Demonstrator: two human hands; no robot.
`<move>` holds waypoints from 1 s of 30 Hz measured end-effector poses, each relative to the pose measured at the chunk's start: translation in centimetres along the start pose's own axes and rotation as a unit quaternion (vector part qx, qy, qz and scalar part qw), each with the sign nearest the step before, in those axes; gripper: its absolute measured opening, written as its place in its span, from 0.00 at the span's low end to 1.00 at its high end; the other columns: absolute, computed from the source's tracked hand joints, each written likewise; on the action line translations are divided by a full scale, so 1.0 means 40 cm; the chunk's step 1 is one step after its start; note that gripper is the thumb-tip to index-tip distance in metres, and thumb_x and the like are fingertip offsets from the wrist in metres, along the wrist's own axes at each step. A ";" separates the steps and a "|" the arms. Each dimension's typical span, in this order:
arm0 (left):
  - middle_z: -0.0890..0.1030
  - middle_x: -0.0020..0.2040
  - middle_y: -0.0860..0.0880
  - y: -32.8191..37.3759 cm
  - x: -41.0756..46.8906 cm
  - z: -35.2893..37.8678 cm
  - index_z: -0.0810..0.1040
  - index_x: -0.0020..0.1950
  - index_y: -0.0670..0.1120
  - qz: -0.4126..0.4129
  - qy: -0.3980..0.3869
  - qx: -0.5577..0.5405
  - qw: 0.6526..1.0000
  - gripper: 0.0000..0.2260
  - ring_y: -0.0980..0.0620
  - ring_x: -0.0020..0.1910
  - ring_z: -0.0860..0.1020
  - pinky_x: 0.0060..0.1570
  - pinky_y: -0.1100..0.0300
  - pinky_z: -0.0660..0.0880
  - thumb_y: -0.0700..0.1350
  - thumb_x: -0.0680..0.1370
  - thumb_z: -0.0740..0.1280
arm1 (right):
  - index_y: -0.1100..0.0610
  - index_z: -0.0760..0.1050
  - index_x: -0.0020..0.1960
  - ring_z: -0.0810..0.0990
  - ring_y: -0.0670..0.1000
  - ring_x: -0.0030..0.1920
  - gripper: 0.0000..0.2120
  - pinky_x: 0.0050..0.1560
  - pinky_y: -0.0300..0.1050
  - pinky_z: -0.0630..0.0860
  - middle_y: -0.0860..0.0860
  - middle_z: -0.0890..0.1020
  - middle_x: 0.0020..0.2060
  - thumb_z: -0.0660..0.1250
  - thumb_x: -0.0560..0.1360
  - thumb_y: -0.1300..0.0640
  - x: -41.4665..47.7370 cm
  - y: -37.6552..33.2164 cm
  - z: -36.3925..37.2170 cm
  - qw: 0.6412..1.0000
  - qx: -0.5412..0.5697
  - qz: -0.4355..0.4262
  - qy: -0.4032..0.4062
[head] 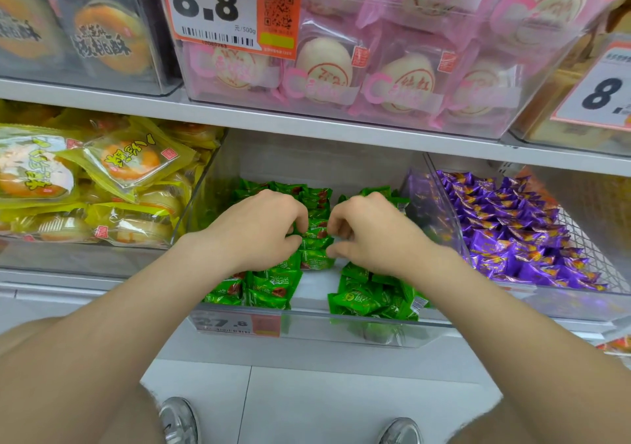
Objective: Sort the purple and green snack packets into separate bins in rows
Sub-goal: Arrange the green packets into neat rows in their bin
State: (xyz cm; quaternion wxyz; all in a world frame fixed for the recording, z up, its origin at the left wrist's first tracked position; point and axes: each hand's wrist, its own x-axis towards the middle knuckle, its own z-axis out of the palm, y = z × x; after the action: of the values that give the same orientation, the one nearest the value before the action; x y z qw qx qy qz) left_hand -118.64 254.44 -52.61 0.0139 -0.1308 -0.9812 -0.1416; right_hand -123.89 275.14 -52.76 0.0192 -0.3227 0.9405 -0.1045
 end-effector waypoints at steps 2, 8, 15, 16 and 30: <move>0.82 0.43 0.58 0.006 -0.001 -0.001 0.83 0.54 0.56 0.002 0.012 -0.015 1.000 0.05 0.57 0.44 0.80 0.46 0.50 0.82 0.49 0.81 0.69 | 0.50 0.84 0.43 0.83 0.43 0.41 0.12 0.49 0.48 0.82 0.43 0.84 0.35 0.80 0.69 0.43 -0.025 0.003 -0.052 0.998 0.032 -0.010 -0.047; 0.82 0.37 0.58 0.028 -0.002 0.009 0.81 0.46 0.56 0.014 0.001 -0.034 0.999 0.05 0.60 0.39 0.81 0.41 0.52 0.83 0.49 0.80 0.67 | 0.49 0.85 0.51 0.81 0.37 0.37 0.23 0.43 0.44 0.83 0.41 0.86 0.36 0.81 0.65 0.35 -0.077 -0.017 -0.063 0.971 -0.014 -0.013 -0.238; 0.84 0.41 0.58 0.053 -0.004 -0.003 0.83 0.49 0.56 0.023 -0.040 -0.079 0.996 0.05 0.62 0.40 0.81 0.45 0.56 0.82 0.47 0.80 0.68 | 0.42 0.85 0.57 0.82 0.40 0.38 0.18 0.46 0.42 0.83 0.43 0.86 0.41 0.71 0.70 0.56 -0.074 -0.011 -0.075 0.957 0.012 -0.028 -0.289; 0.83 0.42 0.58 0.055 -0.005 -0.004 0.83 0.50 0.56 0.023 -0.044 -0.078 0.996 0.05 0.62 0.40 0.81 0.46 0.56 0.82 0.47 0.80 0.68 | 0.41 0.85 0.59 0.81 0.42 0.40 0.20 0.46 0.43 0.82 0.43 0.85 0.44 0.70 0.71 0.57 -0.075 -0.013 -0.073 0.951 0.003 -0.033 -0.307; 0.87 0.42 0.56 0.062 -0.021 -0.050 0.85 0.47 0.52 -0.002 -0.137 -0.241 0.961 0.06 0.62 0.38 0.84 0.43 0.61 0.81 0.52 0.76 0.77 | 0.48 0.80 0.42 0.83 0.44 0.37 0.16 0.43 0.44 0.78 0.45 0.84 0.34 0.84 0.63 0.47 -0.050 -0.001 -0.087 0.990 0.115 -0.050 -0.063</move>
State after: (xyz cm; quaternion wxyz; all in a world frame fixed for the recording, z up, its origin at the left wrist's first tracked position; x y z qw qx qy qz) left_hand -117.22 255.97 -50.06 -0.1533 -0.1462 -0.9107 -0.3547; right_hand -122.66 276.98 -49.43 0.1096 -0.3707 0.9020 -0.1921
